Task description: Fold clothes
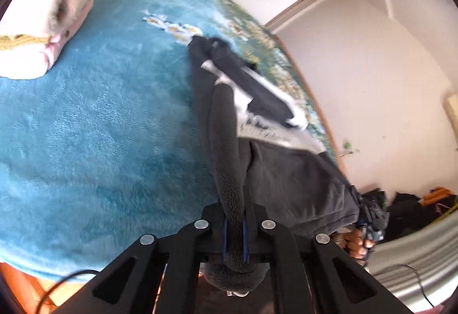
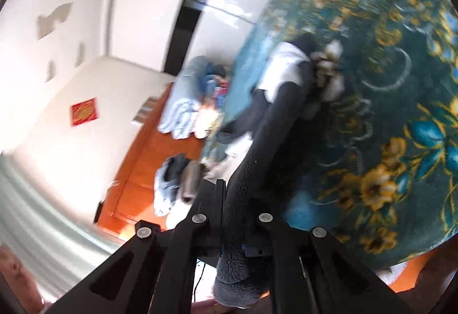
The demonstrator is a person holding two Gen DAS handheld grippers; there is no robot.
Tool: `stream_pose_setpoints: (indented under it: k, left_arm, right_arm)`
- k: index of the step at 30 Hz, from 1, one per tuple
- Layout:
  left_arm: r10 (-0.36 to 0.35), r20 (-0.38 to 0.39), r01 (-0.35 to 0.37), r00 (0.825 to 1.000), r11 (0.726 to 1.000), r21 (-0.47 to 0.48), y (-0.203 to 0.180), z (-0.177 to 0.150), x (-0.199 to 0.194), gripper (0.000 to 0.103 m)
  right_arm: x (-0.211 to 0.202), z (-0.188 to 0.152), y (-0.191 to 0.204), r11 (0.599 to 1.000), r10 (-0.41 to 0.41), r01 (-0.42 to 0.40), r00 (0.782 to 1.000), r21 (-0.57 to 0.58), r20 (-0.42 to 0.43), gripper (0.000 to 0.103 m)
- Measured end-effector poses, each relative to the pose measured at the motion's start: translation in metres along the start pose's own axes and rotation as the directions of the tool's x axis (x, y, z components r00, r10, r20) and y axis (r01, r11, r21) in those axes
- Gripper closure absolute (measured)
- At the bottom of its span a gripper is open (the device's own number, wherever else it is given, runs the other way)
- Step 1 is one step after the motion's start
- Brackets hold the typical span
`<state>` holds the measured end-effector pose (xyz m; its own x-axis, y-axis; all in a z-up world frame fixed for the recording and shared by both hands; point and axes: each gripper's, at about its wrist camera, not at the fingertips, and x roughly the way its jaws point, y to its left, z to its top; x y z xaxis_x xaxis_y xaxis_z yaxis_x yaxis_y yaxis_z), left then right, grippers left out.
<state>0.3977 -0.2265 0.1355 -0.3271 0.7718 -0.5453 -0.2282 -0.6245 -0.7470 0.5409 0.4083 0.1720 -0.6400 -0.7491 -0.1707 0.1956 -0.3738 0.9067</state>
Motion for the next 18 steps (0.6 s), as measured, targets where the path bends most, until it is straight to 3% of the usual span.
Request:
stream_pose_setpoints:
  k: [5,11,15,18]
  left_arm:
    - [-0.102,0.032,0.106,0.994,0.977,-0.183,0.026,0.043,0.027,0.095]
    - [-0.146,0.049,0.154,0.988,0.953,-0.262,0.041,0.148,0.096,0.095]
    - [-0.118,0.061,0.132,0.991,0.933,-0.335,0.061,0.214,0.155,0.094]
    - [-0.121,0.039,0.126,0.992,0.910,-0.396,0.084,0.232,0.189,0.093]
  right_arm:
    - [0.004,0.021,0.001,0.998,0.048,-0.047,0.999,0.042,-0.003,0.096]
    - [0.062,0.110,-0.025,0.979,0.016,-0.024,0.999,0.201,0.037,0.096]
    - [0.110,0.169,-0.060,0.953,-0.069,0.050,0.996,0.299,0.055,0.095]
    - [0.141,0.195,-0.093,0.925,-0.149,0.127,0.988,0.357,0.036,0.093]
